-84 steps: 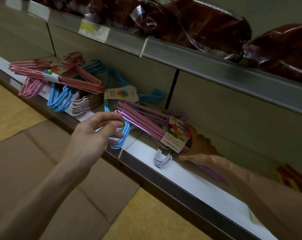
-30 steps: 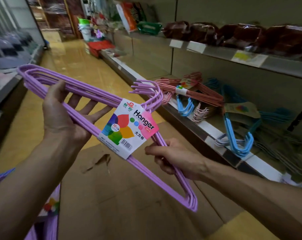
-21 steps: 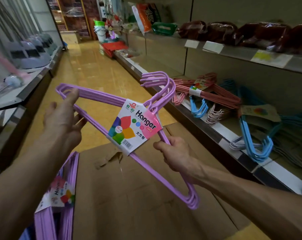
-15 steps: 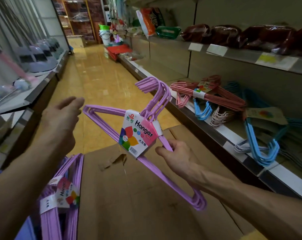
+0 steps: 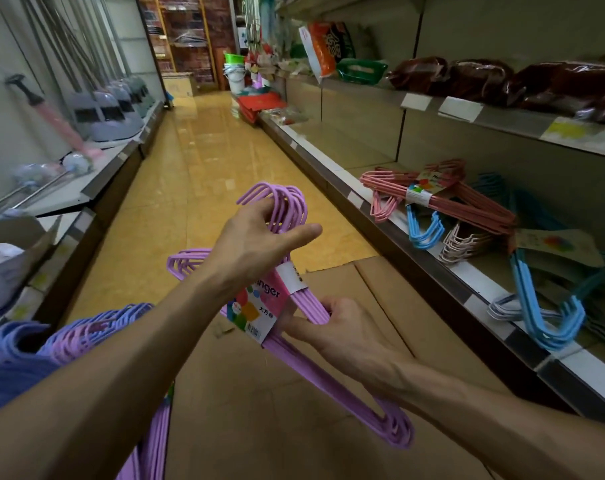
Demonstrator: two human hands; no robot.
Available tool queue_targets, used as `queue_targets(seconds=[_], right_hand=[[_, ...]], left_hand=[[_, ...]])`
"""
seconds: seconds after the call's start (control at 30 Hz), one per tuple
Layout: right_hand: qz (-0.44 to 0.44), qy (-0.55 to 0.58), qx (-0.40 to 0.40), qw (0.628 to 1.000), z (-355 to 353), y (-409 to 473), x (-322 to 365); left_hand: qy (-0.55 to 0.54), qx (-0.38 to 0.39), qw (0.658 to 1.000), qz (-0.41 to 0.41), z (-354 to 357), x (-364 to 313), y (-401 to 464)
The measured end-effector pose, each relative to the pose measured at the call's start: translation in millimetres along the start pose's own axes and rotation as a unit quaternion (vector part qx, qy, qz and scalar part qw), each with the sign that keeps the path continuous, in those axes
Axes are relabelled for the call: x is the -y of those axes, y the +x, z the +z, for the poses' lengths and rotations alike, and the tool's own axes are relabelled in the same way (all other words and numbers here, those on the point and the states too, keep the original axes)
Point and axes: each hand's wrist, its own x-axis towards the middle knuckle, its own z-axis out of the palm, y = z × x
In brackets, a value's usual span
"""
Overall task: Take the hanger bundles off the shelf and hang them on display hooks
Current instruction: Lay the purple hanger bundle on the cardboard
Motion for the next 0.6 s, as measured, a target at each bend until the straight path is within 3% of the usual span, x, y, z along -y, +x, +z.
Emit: queue_targets(seconds=[0.2,0.37,0.47,0.6], right_hand=[[-0.005,0.077,0.062,0.995,7,-11,19],[0.035,0.175,0.126,0.976,18,-9,27],[0.088,0.253,0.216,0.939,26,-5,26],[0.152,0.366,0.349,0.849,35,2,25]], left_hand=[[-0.059,-0.078,0.994,-0.055,-9,15,5],[-0.182,-0.072,0.978,-0.069,-23,30,6],[-0.215,-0.057,0.972,-0.072,-30,42,3],[-0.246,-0.054,0.964,-0.085,-41,58,-2]])
